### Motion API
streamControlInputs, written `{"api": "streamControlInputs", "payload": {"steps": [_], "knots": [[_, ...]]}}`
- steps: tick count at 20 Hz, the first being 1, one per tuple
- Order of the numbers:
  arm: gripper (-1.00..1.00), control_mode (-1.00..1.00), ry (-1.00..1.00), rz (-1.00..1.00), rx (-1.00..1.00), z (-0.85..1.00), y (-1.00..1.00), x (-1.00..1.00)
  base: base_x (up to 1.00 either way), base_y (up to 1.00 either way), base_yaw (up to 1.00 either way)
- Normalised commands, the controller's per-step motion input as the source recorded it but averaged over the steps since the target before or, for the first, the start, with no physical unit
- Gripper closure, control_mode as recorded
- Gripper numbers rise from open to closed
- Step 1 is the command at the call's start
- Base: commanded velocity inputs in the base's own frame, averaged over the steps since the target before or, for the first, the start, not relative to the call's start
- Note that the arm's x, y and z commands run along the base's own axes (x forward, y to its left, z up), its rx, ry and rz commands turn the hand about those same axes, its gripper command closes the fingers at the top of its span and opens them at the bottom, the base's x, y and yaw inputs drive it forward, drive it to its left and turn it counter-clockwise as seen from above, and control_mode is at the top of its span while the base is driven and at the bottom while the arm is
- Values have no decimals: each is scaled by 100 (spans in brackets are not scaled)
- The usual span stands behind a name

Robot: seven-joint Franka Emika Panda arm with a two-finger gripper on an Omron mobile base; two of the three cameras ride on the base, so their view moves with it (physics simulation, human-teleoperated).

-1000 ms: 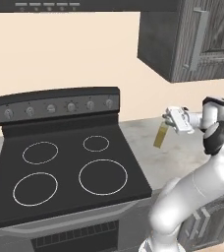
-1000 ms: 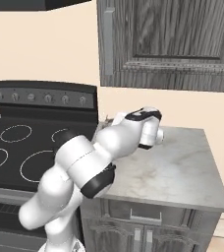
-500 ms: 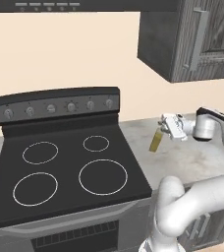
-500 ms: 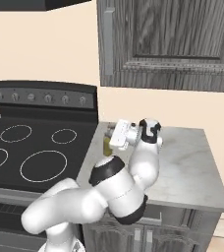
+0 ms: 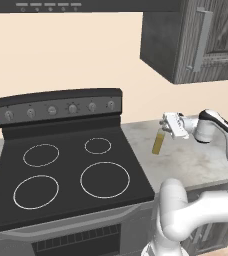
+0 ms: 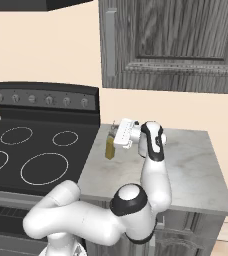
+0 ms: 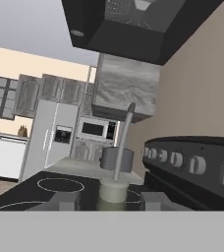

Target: Take 2 condiments from the cabinet and move them on the counter near the stove.Make sure the condiments are lined up with each other, next to each other.

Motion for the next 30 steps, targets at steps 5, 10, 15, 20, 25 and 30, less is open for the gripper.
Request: {"api": "streamControlInputs", "payload": {"steps": [5, 10, 15, 20, 25, 30], "knots": [[100, -100, -4, -10, -13, -35, 1, 0, 0, 0, 0], [-100, -100, -3, -11, -12, -33, 2, 0, 0, 0, 0], [-100, -100, -1, -10, -9, -18, 0, 0, 0, 0, 0], [-100, -100, -3, -9, -6, -1, 0, 0, 0, 0, 0], [-100, -100, -7, -8, -2, 9, -6, -21, 0, 0, 0], [-100, -100, -8, -11, 0, 43, -41, -69, 0, 0, 0]]}}
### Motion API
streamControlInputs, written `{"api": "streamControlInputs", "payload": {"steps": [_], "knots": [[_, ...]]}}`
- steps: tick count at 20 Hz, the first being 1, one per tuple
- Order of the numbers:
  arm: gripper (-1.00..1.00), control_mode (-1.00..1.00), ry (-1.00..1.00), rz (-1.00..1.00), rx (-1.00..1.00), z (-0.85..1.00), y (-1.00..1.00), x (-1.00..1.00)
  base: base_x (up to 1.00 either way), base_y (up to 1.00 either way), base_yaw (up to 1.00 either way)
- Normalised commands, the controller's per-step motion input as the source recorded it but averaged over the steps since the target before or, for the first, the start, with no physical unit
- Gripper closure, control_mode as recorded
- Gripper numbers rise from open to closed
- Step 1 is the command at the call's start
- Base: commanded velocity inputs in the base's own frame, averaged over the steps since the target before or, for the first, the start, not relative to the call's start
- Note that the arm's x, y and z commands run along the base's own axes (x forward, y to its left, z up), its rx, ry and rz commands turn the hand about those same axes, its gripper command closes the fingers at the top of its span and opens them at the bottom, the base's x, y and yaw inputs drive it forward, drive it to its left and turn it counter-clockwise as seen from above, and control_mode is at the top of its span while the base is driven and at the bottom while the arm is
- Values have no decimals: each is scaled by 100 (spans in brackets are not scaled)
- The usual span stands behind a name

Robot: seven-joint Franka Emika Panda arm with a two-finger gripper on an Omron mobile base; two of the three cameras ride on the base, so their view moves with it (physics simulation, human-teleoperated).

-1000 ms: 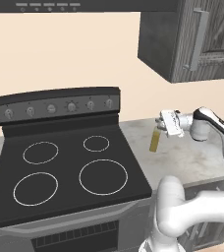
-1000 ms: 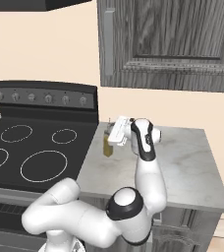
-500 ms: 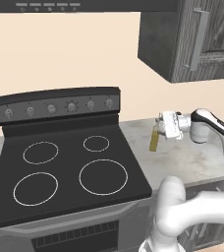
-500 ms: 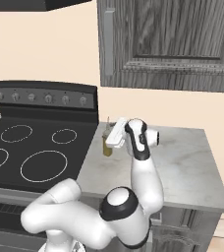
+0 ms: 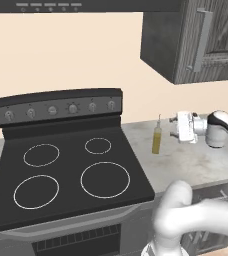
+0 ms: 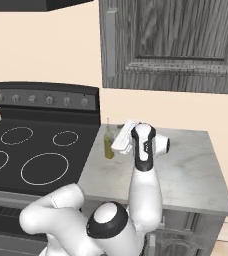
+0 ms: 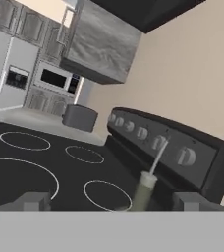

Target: Take 2 condiments from the cabinet and move them on the counter near the stove.Make sure the condiments are lined up with each other, next to each other.

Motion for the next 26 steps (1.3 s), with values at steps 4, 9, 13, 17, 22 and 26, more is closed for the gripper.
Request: {"api": "streamControlInputs", "payload": {"steps": [4, 9, 13, 17, 22, 26], "knots": [[-100, -100, -6, -15, 0, 79, -42, -89, 0, 0, 0], [-100, -100, 0, -9, -1, 100, -2, -100, 0, 0, 0], [-100, -100, 0, -2, -9, 100, 13, -100, 0, 0, 0], [-100, -100, 2, 0, -21, 97, 54, -100, 0, 0, 0], [-100, -100, 8, 0, -30, 85, 79, -100, 0, 0, 0], [-100, -100, 23, -8, -32, 53, 83, -47, 0, 0, 0]]}}
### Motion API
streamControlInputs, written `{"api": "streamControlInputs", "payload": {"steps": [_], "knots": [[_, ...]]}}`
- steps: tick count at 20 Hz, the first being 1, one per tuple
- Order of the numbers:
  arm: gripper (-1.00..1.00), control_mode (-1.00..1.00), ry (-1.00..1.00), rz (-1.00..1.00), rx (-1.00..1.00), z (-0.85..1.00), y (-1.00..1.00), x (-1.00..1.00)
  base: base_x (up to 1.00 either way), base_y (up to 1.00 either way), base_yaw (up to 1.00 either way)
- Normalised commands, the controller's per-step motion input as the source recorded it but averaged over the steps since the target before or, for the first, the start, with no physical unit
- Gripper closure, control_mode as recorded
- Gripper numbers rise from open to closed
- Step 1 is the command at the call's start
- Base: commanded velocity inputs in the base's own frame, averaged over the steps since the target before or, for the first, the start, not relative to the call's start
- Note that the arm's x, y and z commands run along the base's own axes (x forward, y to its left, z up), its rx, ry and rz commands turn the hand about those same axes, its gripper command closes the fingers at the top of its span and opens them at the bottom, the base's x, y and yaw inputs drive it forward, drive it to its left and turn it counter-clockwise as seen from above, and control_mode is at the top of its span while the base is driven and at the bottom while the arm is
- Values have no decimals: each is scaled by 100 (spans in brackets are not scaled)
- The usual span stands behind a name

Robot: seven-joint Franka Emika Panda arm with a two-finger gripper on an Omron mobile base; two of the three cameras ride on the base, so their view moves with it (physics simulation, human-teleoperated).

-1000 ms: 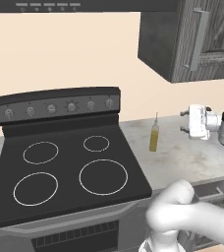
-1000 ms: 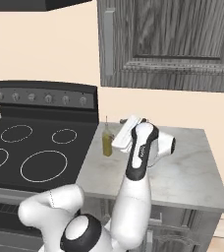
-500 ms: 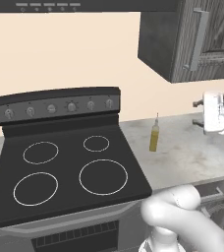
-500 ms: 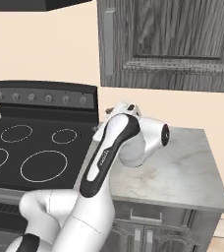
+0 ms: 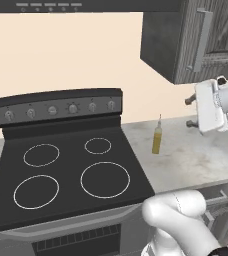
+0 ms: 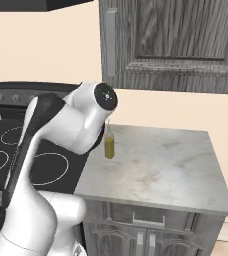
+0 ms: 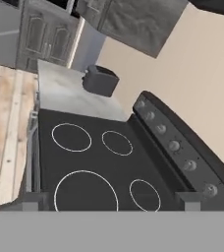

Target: Take 2 condiments from the cabinet and move them on the counter near the stove.Make sure the condiments are lined up with each other, next to each other.

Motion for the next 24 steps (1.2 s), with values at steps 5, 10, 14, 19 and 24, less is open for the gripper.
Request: {"api": "streamControlInputs", "payload": {"steps": [5, 10, 14, 19, 24], "knots": [[-100, -100, 39, -25, -36, 11, 66, -3, 0, 0, 0], [-100, -100, 50, -54, -25, -8, 11, 6, 0, 0, 0], [-100, -100, 26, -70, -4, -32, -5, 0, 0, 0, 0], [-100, -100, 4, -70, 1, -49, -28, 0, 0, 0, 0], [-100, -100, 0, -59, 9, -38, -33, -6, 0, 0, 0]]}}
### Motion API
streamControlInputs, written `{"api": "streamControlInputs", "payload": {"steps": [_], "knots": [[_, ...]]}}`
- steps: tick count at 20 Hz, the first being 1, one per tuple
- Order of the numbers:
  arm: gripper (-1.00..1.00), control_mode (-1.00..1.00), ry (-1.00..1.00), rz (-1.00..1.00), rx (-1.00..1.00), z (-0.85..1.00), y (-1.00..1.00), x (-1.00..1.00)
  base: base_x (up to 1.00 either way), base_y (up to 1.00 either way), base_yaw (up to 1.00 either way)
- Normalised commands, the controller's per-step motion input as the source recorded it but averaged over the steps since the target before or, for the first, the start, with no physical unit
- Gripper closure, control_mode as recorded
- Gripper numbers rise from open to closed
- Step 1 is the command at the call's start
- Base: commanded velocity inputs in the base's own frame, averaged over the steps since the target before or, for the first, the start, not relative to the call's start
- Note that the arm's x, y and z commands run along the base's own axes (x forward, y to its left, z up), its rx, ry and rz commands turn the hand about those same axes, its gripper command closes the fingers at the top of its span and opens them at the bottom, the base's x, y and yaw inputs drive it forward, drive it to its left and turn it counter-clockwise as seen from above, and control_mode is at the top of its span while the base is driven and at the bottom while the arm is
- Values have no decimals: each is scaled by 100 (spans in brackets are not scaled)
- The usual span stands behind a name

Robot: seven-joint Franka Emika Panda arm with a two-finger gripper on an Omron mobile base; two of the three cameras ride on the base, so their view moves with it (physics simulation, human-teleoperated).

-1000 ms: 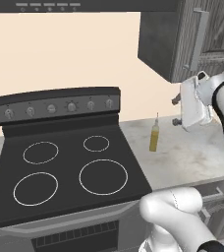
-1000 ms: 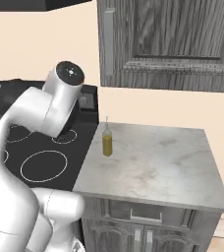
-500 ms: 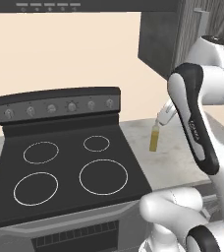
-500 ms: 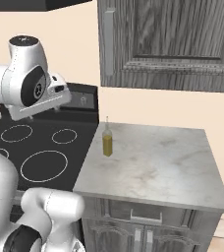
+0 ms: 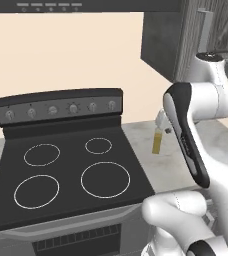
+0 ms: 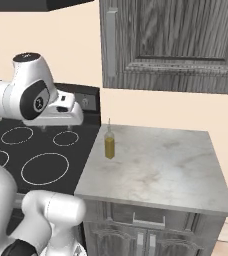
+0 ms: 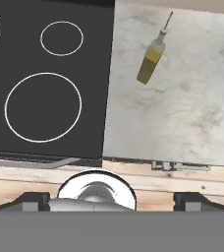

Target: Take 2 condiments from the cabinet and move them on the counter near the stove.Make sure the condiments are lined up with each other, next to each other.

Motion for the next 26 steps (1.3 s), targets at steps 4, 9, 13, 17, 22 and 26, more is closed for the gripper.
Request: {"api": "streamControlInputs", "payload": {"steps": [4, 9, 13, 17, 22, 26], "knots": [[-100, -100, -1, -18, 12, -11, -33, -14, 0, 0, 0], [-100, -100, 0, -1, 6, 0, -11, -22, 0, 0, 0], [-100, -100, 0, 0, 4, 0, 0, 0, 0, 0, 0], [-100, 100, -1, 0, 3, 0, -7, -26, -22, -6, 0], [-100, 100, 0, 0, 0, 0, 0, 0, -100, -6, 4], [-100, 100, 0, 0, 0, 0, 0, 0, -85, 22, 44]]}}
